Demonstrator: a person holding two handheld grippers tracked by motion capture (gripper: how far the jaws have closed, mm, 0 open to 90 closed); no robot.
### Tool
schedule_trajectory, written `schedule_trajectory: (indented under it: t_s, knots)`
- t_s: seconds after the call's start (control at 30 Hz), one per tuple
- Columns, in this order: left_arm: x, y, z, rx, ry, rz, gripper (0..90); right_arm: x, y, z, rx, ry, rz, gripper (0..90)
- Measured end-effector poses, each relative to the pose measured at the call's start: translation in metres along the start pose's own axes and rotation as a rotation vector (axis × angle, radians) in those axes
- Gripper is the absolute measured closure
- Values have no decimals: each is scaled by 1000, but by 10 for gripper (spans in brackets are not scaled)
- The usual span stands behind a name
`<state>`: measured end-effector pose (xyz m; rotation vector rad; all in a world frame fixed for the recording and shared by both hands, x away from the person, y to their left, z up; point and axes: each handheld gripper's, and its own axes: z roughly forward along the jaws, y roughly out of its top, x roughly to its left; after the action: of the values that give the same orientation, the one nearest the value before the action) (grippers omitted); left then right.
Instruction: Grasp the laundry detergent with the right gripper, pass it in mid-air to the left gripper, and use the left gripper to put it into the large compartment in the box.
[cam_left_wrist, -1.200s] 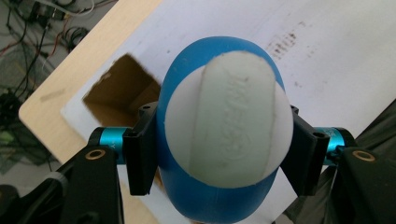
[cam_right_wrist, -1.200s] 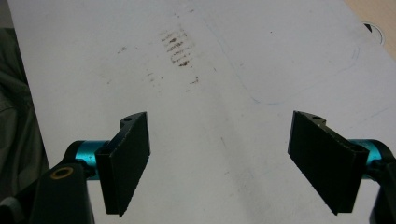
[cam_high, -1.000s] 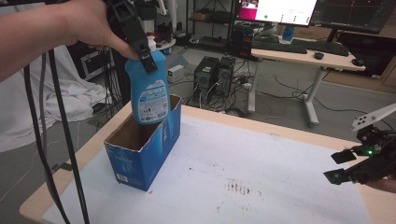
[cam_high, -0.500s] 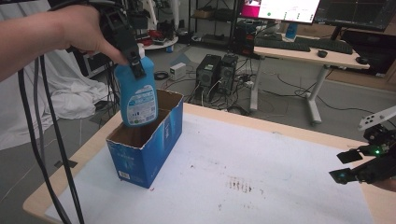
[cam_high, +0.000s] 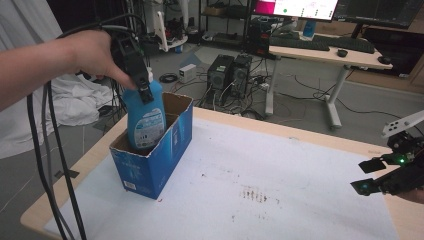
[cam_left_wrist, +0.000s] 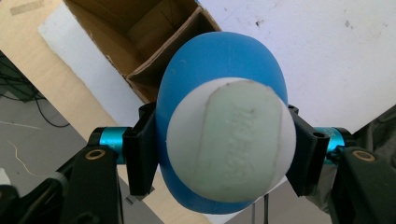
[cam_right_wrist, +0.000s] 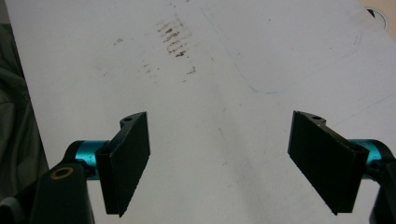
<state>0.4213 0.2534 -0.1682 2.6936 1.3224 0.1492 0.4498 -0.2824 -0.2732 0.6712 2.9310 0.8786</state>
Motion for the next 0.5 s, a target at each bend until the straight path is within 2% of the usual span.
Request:
schedule_trajectory:
  t_s: [0.33,0.5]
  knots:
    - [-5,-4,37,20,-17,-1,380,-1,-1,0,1,2,3,207]
    - [-5,-8,51,30,-19,12,380,-3,-2,-1,-5,-2,9,207]
